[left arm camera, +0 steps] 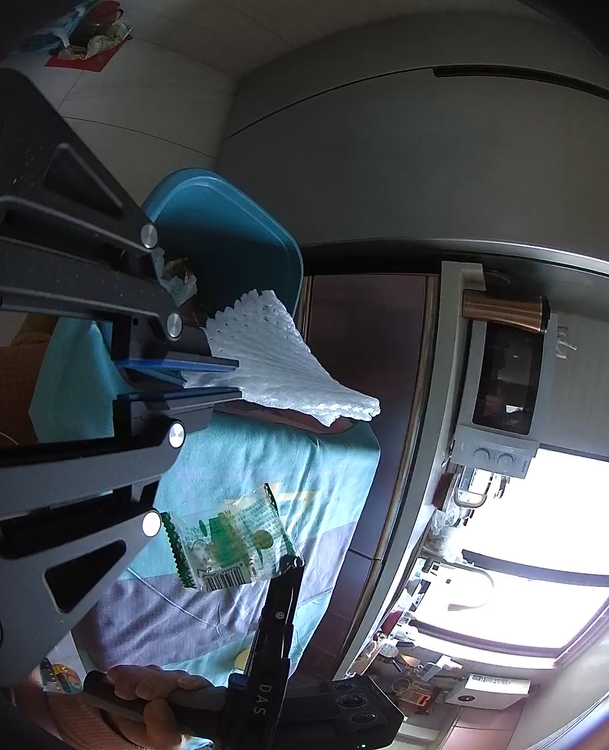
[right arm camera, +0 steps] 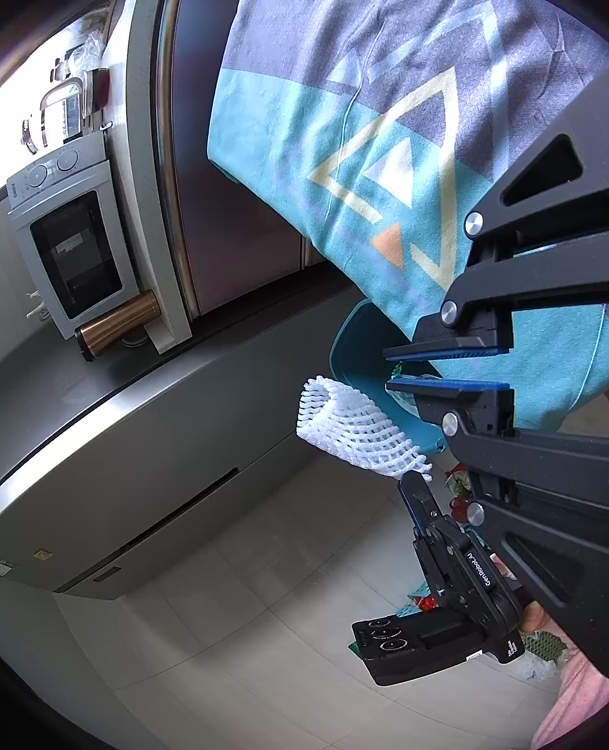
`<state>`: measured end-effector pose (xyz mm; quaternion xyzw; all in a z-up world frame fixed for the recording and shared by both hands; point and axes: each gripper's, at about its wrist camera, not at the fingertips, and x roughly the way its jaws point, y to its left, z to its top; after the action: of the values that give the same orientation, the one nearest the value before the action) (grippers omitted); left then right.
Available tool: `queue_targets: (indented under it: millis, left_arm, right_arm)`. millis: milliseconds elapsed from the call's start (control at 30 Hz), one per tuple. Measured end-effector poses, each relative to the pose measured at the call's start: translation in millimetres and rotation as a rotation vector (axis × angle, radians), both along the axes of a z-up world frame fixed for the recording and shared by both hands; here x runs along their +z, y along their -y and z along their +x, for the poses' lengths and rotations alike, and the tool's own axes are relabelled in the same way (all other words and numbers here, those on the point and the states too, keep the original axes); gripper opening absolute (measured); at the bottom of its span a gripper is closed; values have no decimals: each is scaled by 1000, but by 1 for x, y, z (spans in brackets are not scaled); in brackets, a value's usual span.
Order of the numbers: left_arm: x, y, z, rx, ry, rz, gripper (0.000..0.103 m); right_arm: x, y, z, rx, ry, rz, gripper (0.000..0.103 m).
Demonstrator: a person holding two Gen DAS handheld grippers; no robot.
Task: Collect trash
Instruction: 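Carry the foam net and plastic bag over the blue bin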
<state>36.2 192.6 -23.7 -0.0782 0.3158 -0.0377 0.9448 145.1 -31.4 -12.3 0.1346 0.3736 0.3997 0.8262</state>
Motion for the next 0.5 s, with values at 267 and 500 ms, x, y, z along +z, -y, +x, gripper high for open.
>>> queue_targets:
  millis: [267, 500]
  left_arm:
    - [-6, -10, 2, 23, -13, 9, 7]
    - [-11, -17, 7, 39, -24, 10, 7]
  right_arm:
    - [1, -9, 8, 14, -5, 2, 6]
    - [5, -20, 12, 35, 2, 3, 6]
